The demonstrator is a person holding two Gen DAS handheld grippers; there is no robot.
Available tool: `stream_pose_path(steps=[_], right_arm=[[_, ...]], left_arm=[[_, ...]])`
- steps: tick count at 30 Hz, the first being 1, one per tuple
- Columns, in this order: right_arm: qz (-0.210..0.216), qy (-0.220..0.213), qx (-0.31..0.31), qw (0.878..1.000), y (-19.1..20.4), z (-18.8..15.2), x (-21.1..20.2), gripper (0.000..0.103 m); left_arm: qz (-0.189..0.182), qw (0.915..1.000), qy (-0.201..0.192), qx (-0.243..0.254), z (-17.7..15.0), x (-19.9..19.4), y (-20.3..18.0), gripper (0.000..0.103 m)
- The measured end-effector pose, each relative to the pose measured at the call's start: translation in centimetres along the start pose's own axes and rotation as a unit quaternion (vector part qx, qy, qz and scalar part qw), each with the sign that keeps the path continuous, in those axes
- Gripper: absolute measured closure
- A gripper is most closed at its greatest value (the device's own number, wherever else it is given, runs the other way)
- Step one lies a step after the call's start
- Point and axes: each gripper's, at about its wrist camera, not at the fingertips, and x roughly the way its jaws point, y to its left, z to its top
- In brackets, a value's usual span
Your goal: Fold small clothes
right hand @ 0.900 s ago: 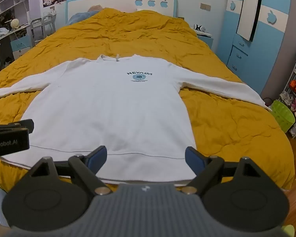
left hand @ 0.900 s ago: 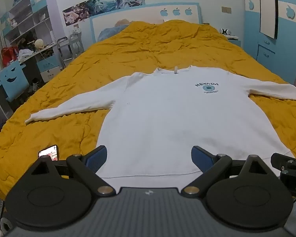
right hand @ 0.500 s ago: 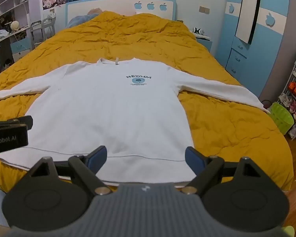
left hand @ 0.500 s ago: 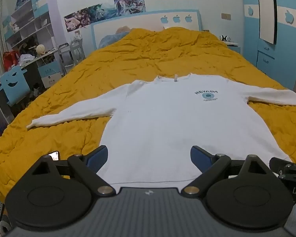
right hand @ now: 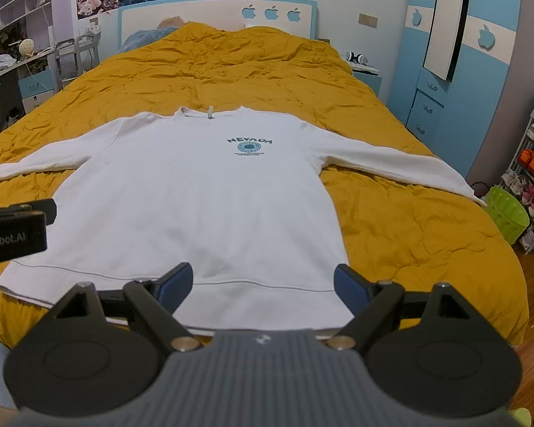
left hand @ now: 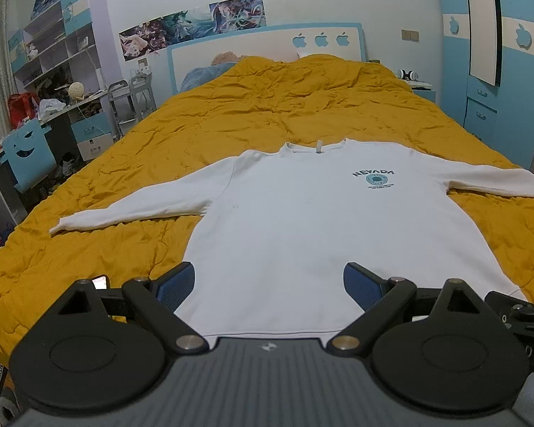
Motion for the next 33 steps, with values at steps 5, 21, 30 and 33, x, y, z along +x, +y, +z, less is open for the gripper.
stream_pose_path(steps=[5,21,30,33], right_arm=[[0.002,0.0,0.0,1.0,-0.02,-0.15,0.15,0.021],[0.003,-0.001,0.0,1.0,-0.12,-0.31,0.37,0.021],[0.004,0.0,0.0,1.0,-0.13,-0.31,0.4,0.021],[0.005,-0.001,-0.001,1.0,-0.08,-0.34,0.4,0.021]], left_arm=[[-0.001,1.0,0.0,0.0,-0.08,0.07,0.13,0.0],[0.0,1.0,0.0,-0.002,-0.19,0.1,0.14,0.0],[0.0,1.0,0.0,-0.002,-0.12,0.06,0.14,0.0],[0.0,1.0,-0.001,-0.002,-0.11,0.08,0.11,0.0]])
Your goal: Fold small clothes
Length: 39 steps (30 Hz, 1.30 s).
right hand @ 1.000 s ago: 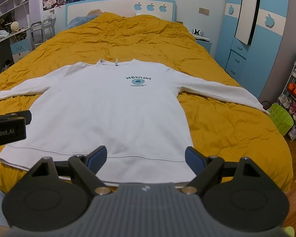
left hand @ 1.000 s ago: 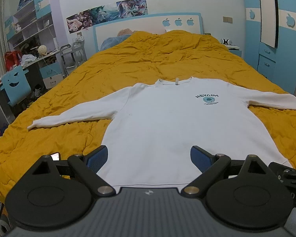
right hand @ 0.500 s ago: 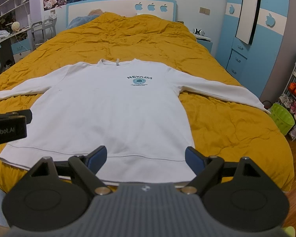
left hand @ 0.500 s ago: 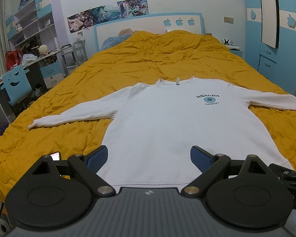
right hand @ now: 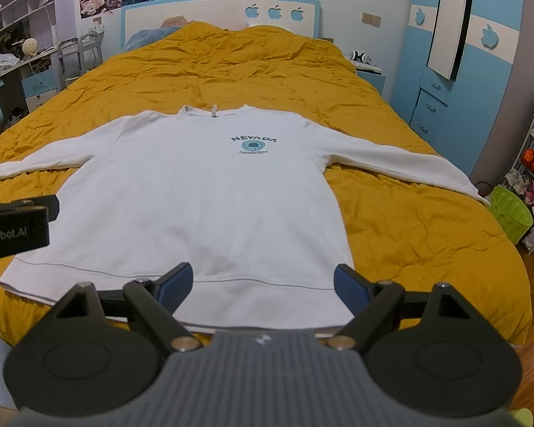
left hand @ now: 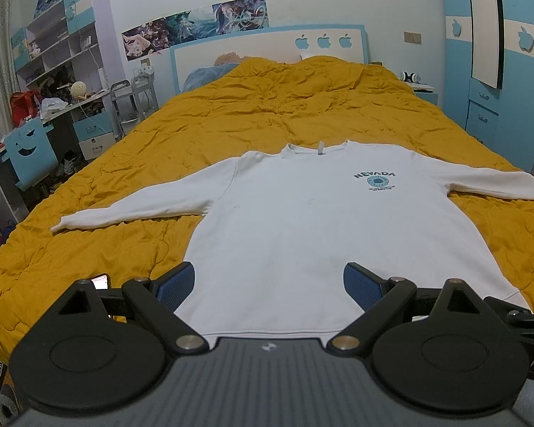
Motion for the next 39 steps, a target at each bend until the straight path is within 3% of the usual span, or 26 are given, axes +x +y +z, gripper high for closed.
stream_pose_path(steps=[39], right_arm=[[0.005,0.003,-0.006,1.0,0.0,0.21,0.25,0.021]], left_arm=[[-0.01,0.9999,0.003,-0.013,0.31,0.63,0.37,0.0]])
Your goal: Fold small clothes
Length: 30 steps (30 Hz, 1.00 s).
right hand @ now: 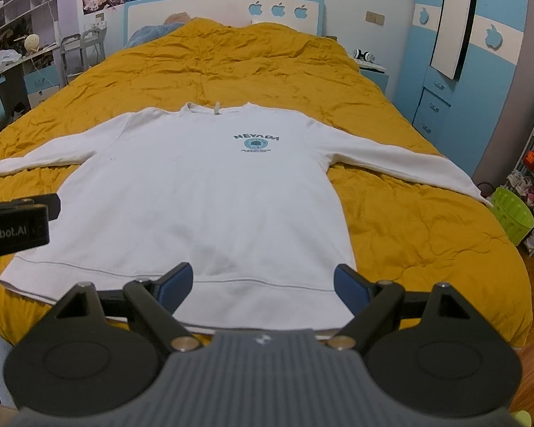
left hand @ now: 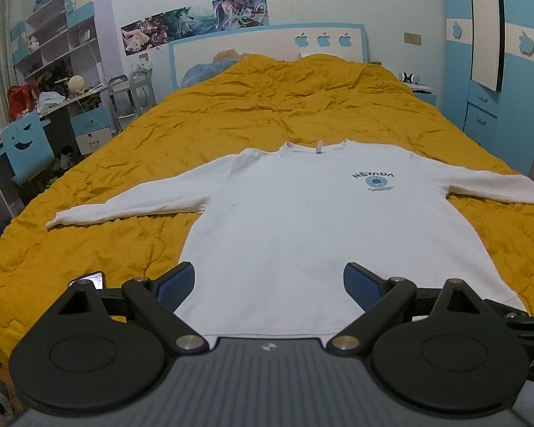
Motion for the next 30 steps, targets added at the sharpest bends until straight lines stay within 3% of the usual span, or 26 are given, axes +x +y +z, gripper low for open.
stream_pose_path(steps=[5,9,14,18,20,26,30], right_arm=[[0.005,-0.081,0.011,0.997,-1.0,0.6,0.3,0.021],[-0.001,-0.144,0.008,0.99,-2.0,1.8,1.8,0.021],[0.046,-0.184,0.027,0.982,-3.5,3.9,4.6,0.021],[0.059,-0.169,0.029,0.983,-4.3,5.6,8.1,0.021],[0.085,-0.158,0.036,0.983,-4.6,6.6,10.1,0.021],[0.103,-0.077,0.067,0.989,-4.4,10.1,17.4,0.021],[0.107,-0.057,0.081,0.989,-3.0,12.3,21.1,0.021]], left_arm=[[-0.036,0.9981,-0.027,-0.042,1.1,1.5,3.1,0.001],[-0.057,0.992,-0.045,-0.104,2.2,3.9,7.6,0.002],[-0.067,0.9818,-0.05,-0.17,3.2,8.3,15.2,0.02],[-0.068,0.9694,-0.039,-0.233,3.5,12.9,23.0,0.036],[-0.056,0.9616,-0.029,-0.267,3.5,14.8,26.9,0.038],[0.001,0.9344,-0.02,-0.356,3.3,19.9,39.2,0.038],[0.029,0.9106,-0.012,-0.412,2.7,23.4,45.4,0.037]])
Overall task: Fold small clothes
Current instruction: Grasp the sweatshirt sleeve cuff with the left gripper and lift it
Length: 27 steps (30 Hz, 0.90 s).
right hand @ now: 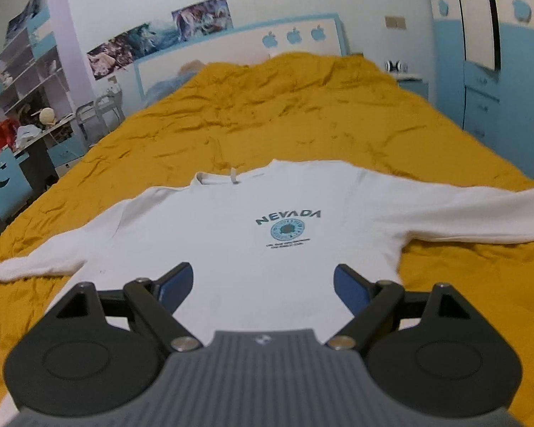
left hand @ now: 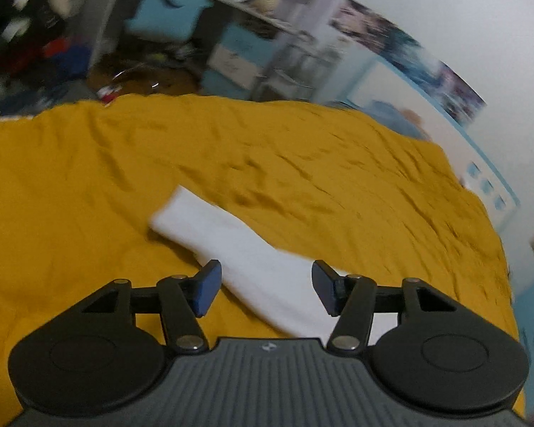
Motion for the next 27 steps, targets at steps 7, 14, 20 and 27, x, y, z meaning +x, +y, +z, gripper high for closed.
stream_pose_path(steps=[7,14,20,27], right_arm=[[-0.017,0.028,0.009,0.999,1.0,1.6,5.5,0.038],[-0.024,0.043,-0.005,0.999,1.6,1.3,7.3,0.044],[-0.005,0.045,-0.003,0.999,2.0,0.7,6.9,0.044],[-0.012,0.053,-0.007,0.999,1.7,0.5,7.4,0.043]], left_arm=[[0.033,0.9933,0.012,-0.11,1.7,5.8,5.7,0.037],[0.053,0.9878,0.019,-0.145,1.0,7.1,7.3,0.068],[0.099,0.9776,0.009,-0.185,0.7,5.4,8.2,0.06],[0.089,0.977,0.012,-0.193,0.4,6.7,8.1,0.047]])
